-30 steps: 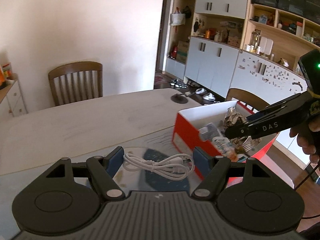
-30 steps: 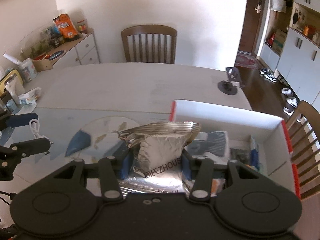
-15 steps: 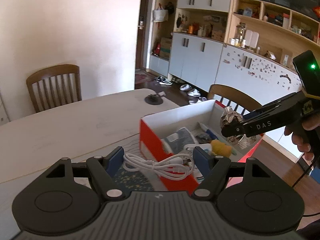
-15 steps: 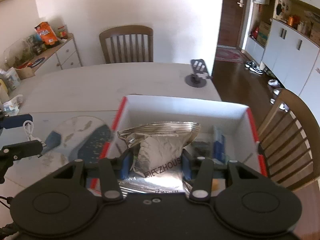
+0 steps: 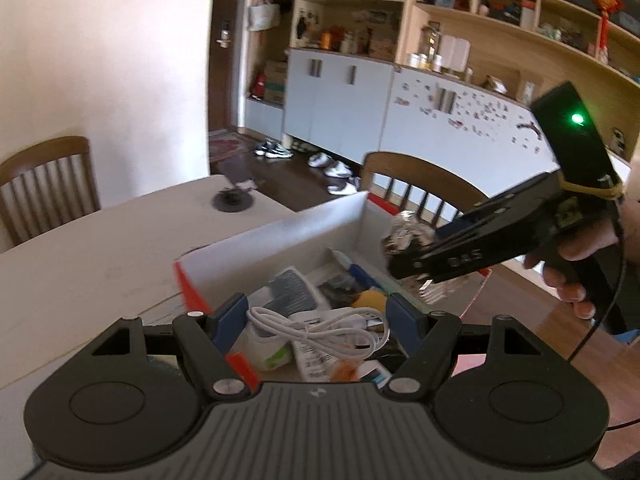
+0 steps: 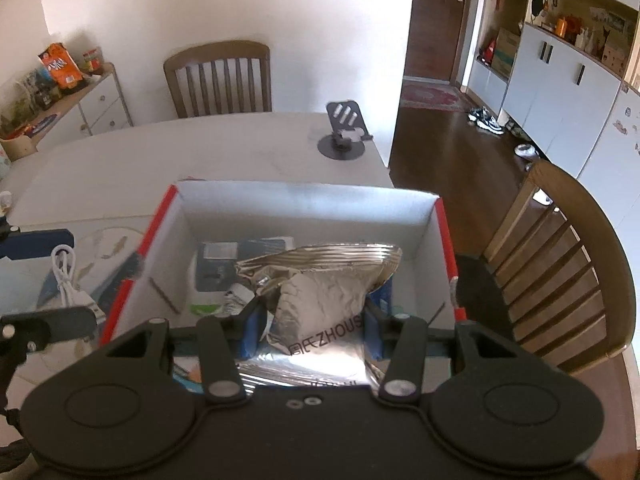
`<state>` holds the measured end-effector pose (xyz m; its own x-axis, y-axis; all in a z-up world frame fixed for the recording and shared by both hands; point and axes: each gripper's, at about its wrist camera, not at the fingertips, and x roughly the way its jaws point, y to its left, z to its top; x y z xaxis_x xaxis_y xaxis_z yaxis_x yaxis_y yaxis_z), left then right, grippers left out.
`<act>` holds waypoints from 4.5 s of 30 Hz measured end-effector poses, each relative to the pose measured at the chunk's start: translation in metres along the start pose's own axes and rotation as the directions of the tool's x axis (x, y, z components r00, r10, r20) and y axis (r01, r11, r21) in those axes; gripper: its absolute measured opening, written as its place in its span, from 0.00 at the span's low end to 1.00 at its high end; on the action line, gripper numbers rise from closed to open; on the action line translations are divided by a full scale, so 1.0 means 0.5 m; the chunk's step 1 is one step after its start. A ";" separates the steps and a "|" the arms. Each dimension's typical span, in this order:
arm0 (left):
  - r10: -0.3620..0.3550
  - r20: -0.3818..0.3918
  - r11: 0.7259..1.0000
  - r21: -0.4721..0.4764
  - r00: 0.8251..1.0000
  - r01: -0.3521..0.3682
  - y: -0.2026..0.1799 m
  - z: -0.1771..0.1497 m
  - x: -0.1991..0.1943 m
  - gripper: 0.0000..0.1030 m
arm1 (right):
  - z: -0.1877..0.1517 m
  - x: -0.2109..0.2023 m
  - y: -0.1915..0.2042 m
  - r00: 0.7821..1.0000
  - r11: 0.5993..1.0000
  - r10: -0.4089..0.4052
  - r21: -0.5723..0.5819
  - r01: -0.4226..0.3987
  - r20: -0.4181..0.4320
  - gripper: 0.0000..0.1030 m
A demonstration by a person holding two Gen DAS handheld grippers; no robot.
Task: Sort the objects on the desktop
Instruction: 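Carry the silver packet and white USB cable over the red shoebox, then lower the silver packet and cable into the box and open both tools, then lift both open tools up and back away from the shoebox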
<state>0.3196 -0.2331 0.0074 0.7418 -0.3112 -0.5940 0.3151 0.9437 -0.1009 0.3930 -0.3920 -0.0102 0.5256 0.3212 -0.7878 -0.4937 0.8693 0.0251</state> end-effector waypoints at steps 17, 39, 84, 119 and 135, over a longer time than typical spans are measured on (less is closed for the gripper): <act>-0.041 -0.126 0.999 0.029 0.991 0.045 -0.023 0.017 0.149 0.73 | 0.040 0.124 -0.043 0.998 1.000 0.005 -0.011 -0.006 -0.058 0.47; -0.056 -0.237 0.998 -0.007 0.970 0.056 -0.019 -0.003 0.211 0.73 | 0.050 0.233 -0.037 0.993 1.000 -0.010 -0.006 0.010 -0.119 0.47; -0.089 -0.158 0.992 -0.099 0.983 0.074 -0.009 -0.010 0.152 1.00 | 0.031 0.127 -0.063 0.999 0.999 0.040 0.032 -0.039 -0.029 0.70; 0.008 -0.108 0.995 -0.100 0.994 -0.019 0.018 -0.050 -0.024 1.00 | -0.110 -0.115 -0.008 0.984 0.991 -0.022 0.136 -0.003 0.177 0.91; 0.013 -0.117 0.995 -0.093 0.993 -0.024 0.028 -0.094 -0.086 1.00 | -0.178 -0.171 0.088 0.971 0.983 -0.105 0.171 0.068 0.215 0.92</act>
<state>0.2644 -0.2013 -0.0059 0.6711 -0.2838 -0.6849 0.2409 0.9572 -0.1606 0.2647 -0.4147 0.0035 0.7109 0.3015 -0.6354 -0.3306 0.9407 0.0764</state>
